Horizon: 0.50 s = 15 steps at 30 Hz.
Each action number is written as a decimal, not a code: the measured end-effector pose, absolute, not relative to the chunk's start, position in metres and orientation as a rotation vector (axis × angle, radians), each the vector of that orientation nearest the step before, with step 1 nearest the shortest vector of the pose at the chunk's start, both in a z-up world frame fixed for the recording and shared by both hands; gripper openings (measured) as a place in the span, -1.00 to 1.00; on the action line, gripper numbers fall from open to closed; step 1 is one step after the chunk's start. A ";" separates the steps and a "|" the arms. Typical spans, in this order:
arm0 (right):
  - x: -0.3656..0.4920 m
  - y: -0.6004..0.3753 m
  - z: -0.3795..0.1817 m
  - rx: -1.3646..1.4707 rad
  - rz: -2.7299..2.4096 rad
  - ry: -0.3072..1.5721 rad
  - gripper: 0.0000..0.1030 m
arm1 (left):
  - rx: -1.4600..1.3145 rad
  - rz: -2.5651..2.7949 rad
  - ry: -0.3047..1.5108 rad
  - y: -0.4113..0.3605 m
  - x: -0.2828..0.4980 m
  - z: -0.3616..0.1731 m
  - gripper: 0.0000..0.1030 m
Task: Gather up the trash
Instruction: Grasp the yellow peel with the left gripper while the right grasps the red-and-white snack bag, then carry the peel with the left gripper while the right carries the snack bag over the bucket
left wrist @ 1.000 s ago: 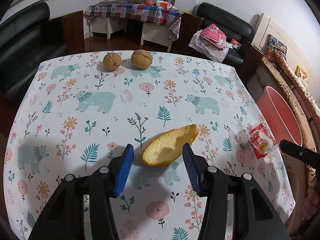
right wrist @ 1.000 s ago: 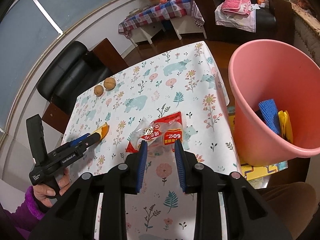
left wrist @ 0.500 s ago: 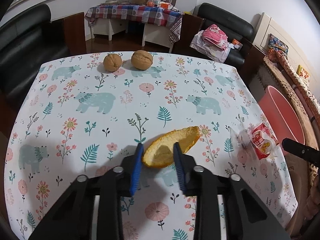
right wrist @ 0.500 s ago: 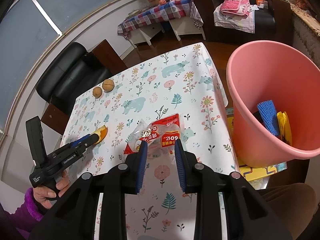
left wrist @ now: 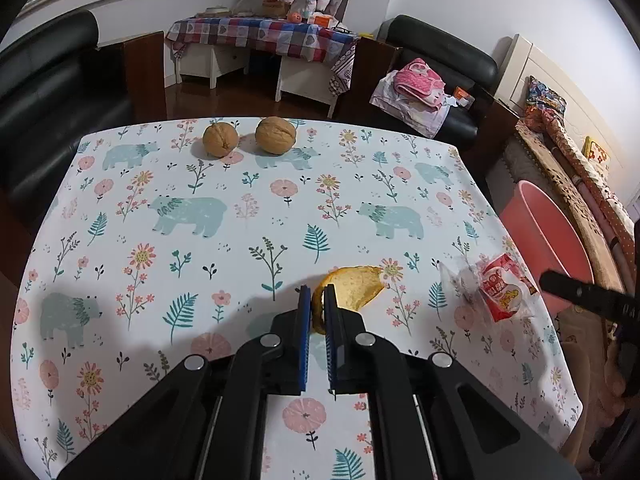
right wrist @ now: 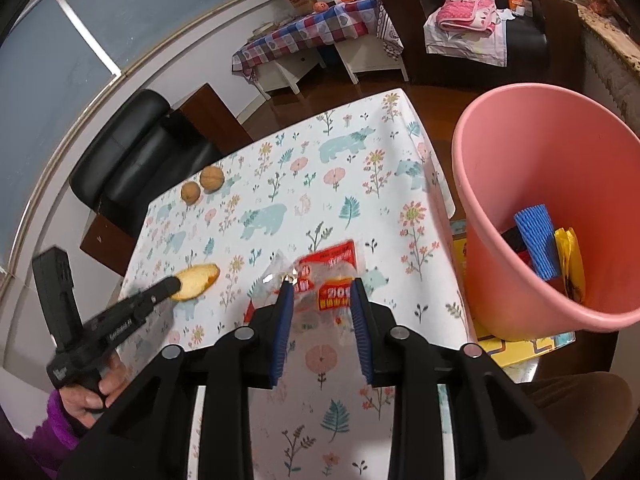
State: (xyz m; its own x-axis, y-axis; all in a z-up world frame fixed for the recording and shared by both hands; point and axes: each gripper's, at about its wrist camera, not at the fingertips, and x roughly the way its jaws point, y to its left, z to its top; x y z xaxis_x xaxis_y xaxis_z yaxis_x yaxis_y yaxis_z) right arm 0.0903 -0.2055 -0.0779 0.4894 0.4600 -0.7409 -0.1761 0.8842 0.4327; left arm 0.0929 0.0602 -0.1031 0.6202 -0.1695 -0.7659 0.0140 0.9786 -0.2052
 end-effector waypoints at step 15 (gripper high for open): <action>0.115 -0.189 -0.101 0.267 0.376 1.048 -0.18 | -0.189 -0.115 0.904 0.060 0.089 -0.105 -0.88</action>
